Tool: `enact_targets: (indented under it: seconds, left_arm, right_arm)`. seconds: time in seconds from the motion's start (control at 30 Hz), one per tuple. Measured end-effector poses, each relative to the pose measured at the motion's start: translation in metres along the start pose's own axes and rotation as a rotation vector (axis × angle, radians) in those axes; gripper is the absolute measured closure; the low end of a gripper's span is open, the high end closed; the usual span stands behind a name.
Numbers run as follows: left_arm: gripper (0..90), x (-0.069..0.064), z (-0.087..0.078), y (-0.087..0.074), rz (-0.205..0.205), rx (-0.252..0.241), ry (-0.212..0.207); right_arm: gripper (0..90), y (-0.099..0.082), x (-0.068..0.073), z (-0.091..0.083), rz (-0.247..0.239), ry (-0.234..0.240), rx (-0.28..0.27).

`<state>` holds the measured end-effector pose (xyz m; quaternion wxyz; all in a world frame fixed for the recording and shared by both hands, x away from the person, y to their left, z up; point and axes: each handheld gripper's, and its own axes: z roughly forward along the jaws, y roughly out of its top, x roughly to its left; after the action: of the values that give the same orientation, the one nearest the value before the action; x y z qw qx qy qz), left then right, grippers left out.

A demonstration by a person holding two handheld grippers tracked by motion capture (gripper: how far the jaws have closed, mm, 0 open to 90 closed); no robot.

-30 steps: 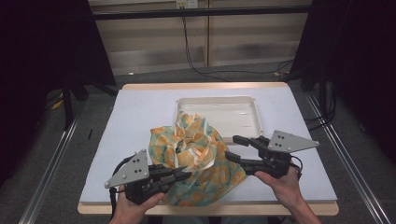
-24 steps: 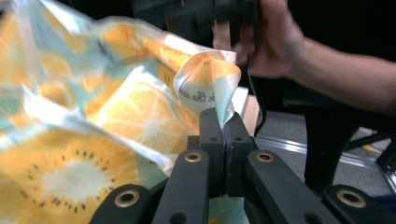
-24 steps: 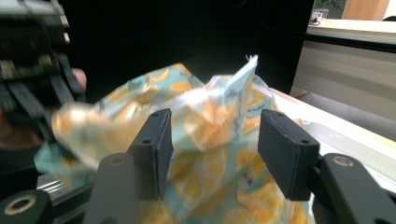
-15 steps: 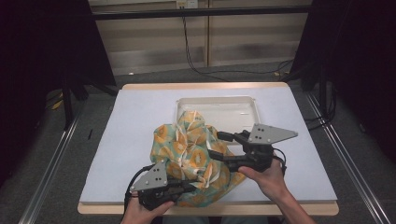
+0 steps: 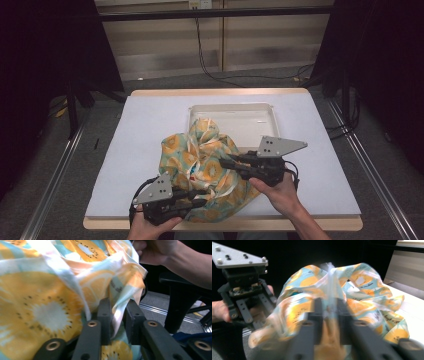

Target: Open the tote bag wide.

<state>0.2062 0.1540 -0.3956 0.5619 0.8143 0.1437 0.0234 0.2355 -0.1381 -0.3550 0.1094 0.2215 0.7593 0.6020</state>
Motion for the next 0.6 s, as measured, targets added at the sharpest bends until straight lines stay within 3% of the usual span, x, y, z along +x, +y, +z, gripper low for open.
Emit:
enact_targets:
  seconds: [0.17,0.37,0.5,0.6]
  left_arm:
    - [74.7,0.002,0.0,-0.001,-0.016,-0.016,0.001]
    - [72.0,0.003,-0.002,-0.001,-0.021,-0.02,0.006]
    - [67.2,0.001,-0.001,-0.002,-0.042,-0.039,-0.005]
    - [64.4,0.001,-0.003,-0.003,-0.034,-0.033,-0.001]
  right_arm:
    - [89.4,-0.002,0.003,-0.01,-0.005,-0.02,-0.009]
    - [89.8,-0.007,-0.002,-0.038,0.006,-0.086,-0.03]
    - [89.9,-0.028,-0.005,-0.054,0.045,-0.117,0.008]
    - [89.8,-0.046,-0.01,-0.063,0.088,-0.127,0.017]
